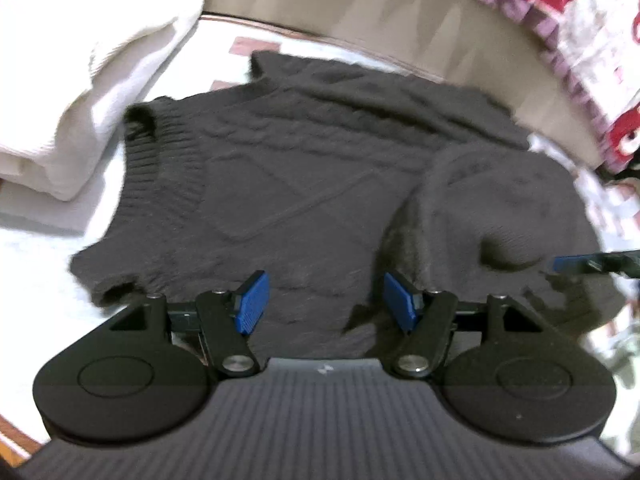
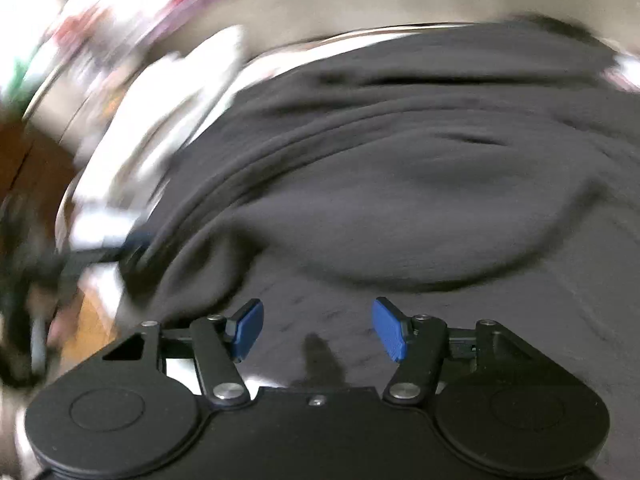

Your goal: Fold clothes

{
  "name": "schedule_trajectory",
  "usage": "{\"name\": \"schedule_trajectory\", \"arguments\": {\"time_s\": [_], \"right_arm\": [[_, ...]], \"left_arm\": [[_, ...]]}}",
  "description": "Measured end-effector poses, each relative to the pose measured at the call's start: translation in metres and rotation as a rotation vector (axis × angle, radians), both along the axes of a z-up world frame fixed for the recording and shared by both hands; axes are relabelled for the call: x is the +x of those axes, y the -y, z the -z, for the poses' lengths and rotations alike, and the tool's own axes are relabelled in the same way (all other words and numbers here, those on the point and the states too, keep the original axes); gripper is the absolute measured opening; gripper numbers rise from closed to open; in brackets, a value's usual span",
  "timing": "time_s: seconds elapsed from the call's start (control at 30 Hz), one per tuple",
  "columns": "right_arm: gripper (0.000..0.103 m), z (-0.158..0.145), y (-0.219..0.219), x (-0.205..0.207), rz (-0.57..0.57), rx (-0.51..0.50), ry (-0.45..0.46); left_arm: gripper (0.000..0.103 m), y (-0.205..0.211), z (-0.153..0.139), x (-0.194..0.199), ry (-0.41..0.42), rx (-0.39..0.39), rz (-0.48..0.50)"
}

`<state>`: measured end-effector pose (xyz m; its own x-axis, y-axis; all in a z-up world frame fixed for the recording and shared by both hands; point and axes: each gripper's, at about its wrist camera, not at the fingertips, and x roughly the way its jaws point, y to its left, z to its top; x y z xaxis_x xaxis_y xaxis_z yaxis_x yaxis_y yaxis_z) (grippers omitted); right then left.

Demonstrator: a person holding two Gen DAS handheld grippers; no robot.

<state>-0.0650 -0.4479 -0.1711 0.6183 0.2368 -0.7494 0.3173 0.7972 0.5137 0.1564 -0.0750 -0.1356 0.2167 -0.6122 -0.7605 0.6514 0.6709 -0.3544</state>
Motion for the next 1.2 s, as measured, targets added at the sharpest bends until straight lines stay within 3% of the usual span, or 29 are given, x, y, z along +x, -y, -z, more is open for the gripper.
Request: {"name": "schedule_trajectory", "arguments": {"time_s": [0.13, 0.23, 0.33, 0.37, 0.4, 0.43, 0.5, 0.57, 0.67, 0.77, 0.83, 0.87, 0.93, 0.97, 1.0, 1.07, 1.13, 1.2], "right_arm": [[0.067, 0.013, 0.054, -0.030, 0.370, 0.001, 0.004], [0.068, 0.026, 0.076, -0.039, 0.506, -0.003, 0.020], [0.069, 0.030, 0.080, -0.033, 0.497, -0.065, 0.092], [0.054, 0.029, 0.082, -0.029, 0.470, -0.084, 0.112], [0.024, 0.025, 0.084, -0.025, 0.439, -0.100, 0.133], [0.014, 0.018, 0.084, -0.020, 0.415, -0.123, 0.151], [0.014, -0.004, 0.086, -0.018, 0.381, -0.186, 0.206], [0.014, -0.030, 0.084, -0.015, 0.355, -0.265, 0.260], [0.013, -0.063, 0.078, -0.019, 0.359, -0.384, 0.290], [0.013, -0.066, 0.086, -0.028, 0.369, -0.490, 0.213], [0.013, -0.051, 0.090, -0.023, 0.320, -0.605, 0.094], [0.013, -0.042, 0.094, -0.021, 0.288, -0.620, 0.053], [0.013, -0.030, 0.103, -0.022, 0.274, -0.590, 0.013], [0.013, -0.025, 0.107, -0.023, 0.293, -0.566, -0.001], [0.013, -0.022, 0.112, -0.024, 0.317, -0.543, -0.009], [0.013, -0.020, 0.116, -0.030, 0.356, -0.519, -0.001], [0.012, -0.019, 0.113, -0.031, 0.338, -0.573, -0.019], [0.011, -0.015, 0.112, -0.025, 0.292, -0.642, -0.091]], "left_arm": [[0.063, -0.001, -0.006, -0.001, -0.011, -0.096, 0.025], [0.064, 0.004, -0.004, -0.001, -0.016, -0.107, 0.029], [0.062, 0.013, -0.015, -0.020, 0.189, -0.040, 0.028], [0.062, 0.017, -0.022, -0.029, 0.249, -0.062, 0.071], [0.062, 0.021, -0.028, -0.037, 0.310, -0.085, 0.114], [0.062, 0.024, -0.033, -0.045, 0.341, -0.111, 0.152], [0.063, 0.033, -0.035, -0.053, 0.291, -0.161, 0.215], [0.063, 0.048, -0.027, -0.063, 0.246, -0.131, 0.297], [0.063, 0.071, -0.005, -0.084, 0.289, 0.041, 0.435], [0.063, 0.084, 0.017, -0.097, 0.317, 0.212, 0.517], [0.063, 0.082, 0.021, -0.095, 0.315, 0.233, 0.512], [0.063, 0.081, 0.021, -0.092, 0.303, 0.234, 0.506], [0.042, 0.074, 0.017, -0.083, 0.245, 0.200, 0.477], [0.024, 0.070, 0.016, -0.079, 0.229, 0.195, 0.463], [0.020, 0.066, 0.016, -0.076, 0.206, 0.191, 0.452], [0.015, 0.055, 0.013, -0.076, 0.153, 0.157, 0.444], [0.015, 0.050, 0.010, -0.075, 0.130, 0.136, 0.429], [0.027, 0.046, 0.007, -0.076, 0.137, 0.129, 0.438]]}}
